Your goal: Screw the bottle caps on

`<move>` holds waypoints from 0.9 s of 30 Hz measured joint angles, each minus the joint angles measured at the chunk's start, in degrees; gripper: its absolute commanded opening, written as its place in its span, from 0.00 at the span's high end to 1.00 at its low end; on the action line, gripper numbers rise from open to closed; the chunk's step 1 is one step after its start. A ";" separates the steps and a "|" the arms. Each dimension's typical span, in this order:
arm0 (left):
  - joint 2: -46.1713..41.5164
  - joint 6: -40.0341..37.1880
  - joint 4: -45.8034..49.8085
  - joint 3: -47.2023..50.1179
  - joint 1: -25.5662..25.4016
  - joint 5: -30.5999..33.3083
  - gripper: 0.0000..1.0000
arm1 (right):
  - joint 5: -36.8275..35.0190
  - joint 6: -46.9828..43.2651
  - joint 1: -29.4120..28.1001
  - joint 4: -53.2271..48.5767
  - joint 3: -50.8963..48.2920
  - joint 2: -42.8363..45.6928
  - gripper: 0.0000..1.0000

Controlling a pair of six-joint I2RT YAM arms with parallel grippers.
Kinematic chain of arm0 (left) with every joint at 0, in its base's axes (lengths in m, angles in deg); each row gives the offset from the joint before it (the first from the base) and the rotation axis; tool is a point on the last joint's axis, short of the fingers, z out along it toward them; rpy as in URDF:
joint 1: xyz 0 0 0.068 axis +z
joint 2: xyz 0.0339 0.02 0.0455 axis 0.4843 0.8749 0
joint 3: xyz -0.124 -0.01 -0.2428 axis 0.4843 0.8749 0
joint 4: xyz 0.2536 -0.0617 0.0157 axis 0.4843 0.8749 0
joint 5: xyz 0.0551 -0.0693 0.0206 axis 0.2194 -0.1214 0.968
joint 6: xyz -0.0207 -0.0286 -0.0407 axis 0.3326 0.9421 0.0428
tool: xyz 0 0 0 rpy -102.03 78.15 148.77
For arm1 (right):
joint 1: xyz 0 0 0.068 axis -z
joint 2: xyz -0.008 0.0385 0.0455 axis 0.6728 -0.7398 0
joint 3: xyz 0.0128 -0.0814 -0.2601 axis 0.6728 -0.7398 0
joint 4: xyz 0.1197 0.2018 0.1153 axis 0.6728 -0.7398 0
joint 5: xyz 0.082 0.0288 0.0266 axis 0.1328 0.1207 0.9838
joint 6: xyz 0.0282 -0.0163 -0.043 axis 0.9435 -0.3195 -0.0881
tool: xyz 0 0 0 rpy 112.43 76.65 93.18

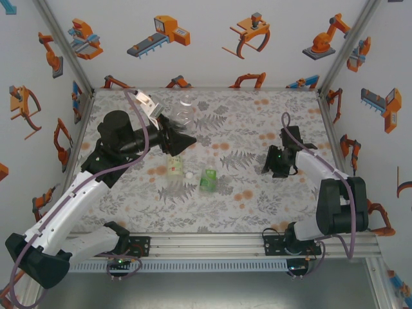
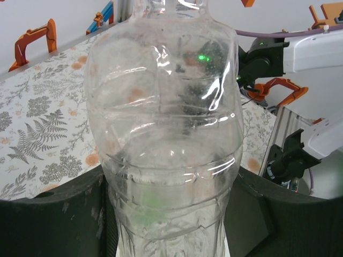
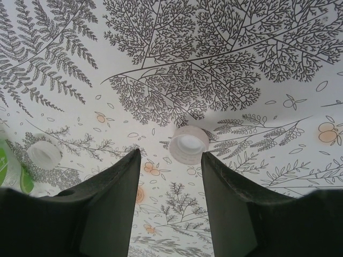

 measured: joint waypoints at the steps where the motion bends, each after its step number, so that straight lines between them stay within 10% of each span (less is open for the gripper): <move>1: -0.04 0.00 0.00 0.04 0.00 0.04 1.00 | 0.00 -0.02 -0.04 0.07 0.00 -0.11 0.52; 27: -1.51 0.04 -0.02 0.35 0.00 0.44 1.00 | -0.24 0.39 -0.15 0.35 0.00 -1.60 0.52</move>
